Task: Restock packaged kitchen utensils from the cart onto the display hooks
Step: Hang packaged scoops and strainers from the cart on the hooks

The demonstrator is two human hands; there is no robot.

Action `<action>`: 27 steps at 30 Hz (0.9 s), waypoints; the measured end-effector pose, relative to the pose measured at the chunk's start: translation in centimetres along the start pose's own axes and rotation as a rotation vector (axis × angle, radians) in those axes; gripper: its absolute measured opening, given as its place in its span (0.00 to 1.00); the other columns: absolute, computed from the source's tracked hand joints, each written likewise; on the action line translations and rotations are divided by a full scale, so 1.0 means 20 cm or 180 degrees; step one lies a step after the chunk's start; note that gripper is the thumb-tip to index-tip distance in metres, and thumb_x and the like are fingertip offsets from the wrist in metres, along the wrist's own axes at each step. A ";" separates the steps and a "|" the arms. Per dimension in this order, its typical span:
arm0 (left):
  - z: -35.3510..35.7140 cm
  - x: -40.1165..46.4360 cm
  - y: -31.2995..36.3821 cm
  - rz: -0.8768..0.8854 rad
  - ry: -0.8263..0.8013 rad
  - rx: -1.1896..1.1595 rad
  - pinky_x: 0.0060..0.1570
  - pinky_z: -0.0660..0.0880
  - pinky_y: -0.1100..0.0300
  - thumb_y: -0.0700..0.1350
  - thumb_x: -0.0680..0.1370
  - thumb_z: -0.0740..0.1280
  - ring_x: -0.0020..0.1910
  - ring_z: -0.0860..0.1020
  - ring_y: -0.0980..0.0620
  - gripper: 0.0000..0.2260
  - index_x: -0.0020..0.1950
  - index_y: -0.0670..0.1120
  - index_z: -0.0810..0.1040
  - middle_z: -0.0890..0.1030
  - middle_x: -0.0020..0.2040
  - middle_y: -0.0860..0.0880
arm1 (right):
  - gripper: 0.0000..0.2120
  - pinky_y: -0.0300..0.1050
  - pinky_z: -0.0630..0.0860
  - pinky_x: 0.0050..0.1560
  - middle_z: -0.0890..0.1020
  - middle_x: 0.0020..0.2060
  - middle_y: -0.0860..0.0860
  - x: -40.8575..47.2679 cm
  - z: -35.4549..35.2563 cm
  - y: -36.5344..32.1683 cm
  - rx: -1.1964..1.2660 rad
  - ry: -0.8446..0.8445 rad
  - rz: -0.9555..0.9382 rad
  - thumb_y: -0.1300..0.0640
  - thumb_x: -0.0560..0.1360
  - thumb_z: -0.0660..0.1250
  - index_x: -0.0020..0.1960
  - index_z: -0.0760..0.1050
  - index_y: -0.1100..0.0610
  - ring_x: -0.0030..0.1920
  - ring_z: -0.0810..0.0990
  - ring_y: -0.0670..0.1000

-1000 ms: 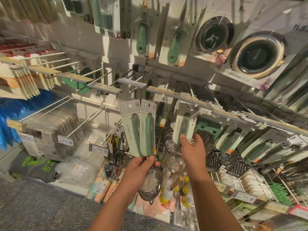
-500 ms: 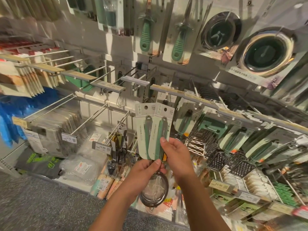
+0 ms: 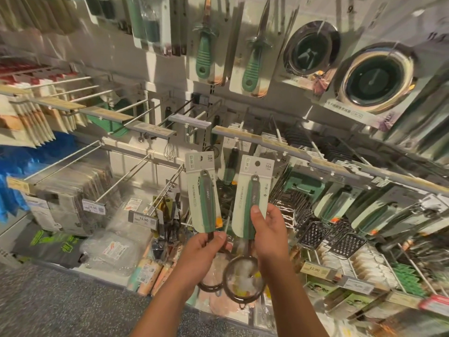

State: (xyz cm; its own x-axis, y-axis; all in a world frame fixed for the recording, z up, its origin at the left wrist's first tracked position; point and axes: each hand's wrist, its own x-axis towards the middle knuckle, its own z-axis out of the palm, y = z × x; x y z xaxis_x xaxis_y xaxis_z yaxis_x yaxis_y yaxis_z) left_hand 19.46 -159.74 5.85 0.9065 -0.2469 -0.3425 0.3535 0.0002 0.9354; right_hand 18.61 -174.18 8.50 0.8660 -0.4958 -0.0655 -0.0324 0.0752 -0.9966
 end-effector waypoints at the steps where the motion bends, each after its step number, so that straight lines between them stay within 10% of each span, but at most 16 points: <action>1: 0.00 0.00 0.00 0.0000 0.0021 0.0014 0.51 0.73 0.58 0.49 0.83 0.67 0.41 0.83 0.63 0.13 0.47 0.44 0.87 0.88 0.45 0.52 | 0.05 0.63 0.82 0.56 0.87 0.53 0.52 0.00 -0.01 0.00 0.0000 0.0075 -0.0007 0.54 0.84 0.65 0.59 0.77 0.50 0.53 0.86 0.58; 15: 0.00 0.02 -0.01 -0.0025 0.0030 0.0009 0.61 0.73 0.53 0.49 0.82 0.68 0.53 0.83 0.54 0.12 0.45 0.46 0.87 0.88 0.46 0.53 | 0.02 0.48 0.80 0.51 0.85 0.53 0.48 0.04 -0.06 -0.06 0.0021 0.0701 -0.0175 0.54 0.83 0.66 0.55 0.76 0.49 0.53 0.85 0.51; 22: -0.01 0.02 0.00 0.0020 0.0077 0.0048 0.50 0.71 0.56 0.47 0.83 0.67 0.34 0.80 0.67 0.11 0.48 0.44 0.86 0.88 0.42 0.53 | 0.03 0.56 0.81 0.56 0.85 0.53 0.47 0.12 -0.03 -0.11 -0.0117 0.0767 -0.0100 0.50 0.83 0.67 0.56 0.76 0.48 0.53 0.84 0.52; 27: -0.02 0.02 0.01 -0.0030 0.0098 0.0042 0.57 0.73 0.54 0.49 0.83 0.67 0.47 0.82 0.56 0.11 0.46 0.47 0.87 0.88 0.44 0.53 | 0.16 0.47 0.75 0.64 0.81 0.65 0.44 0.17 -0.03 -0.15 0.0005 0.0633 -0.0123 0.50 0.84 0.64 0.71 0.75 0.50 0.62 0.80 0.46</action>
State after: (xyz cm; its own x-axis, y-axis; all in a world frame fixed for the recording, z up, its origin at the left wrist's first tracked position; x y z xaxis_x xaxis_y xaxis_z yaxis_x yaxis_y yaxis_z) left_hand 20.06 -159.43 5.86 0.9099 -0.2170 -0.3536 0.3591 -0.0149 0.9332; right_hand 21.38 -176.52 11.18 0.7509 -0.6595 -0.0360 -0.0002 0.0543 -0.9985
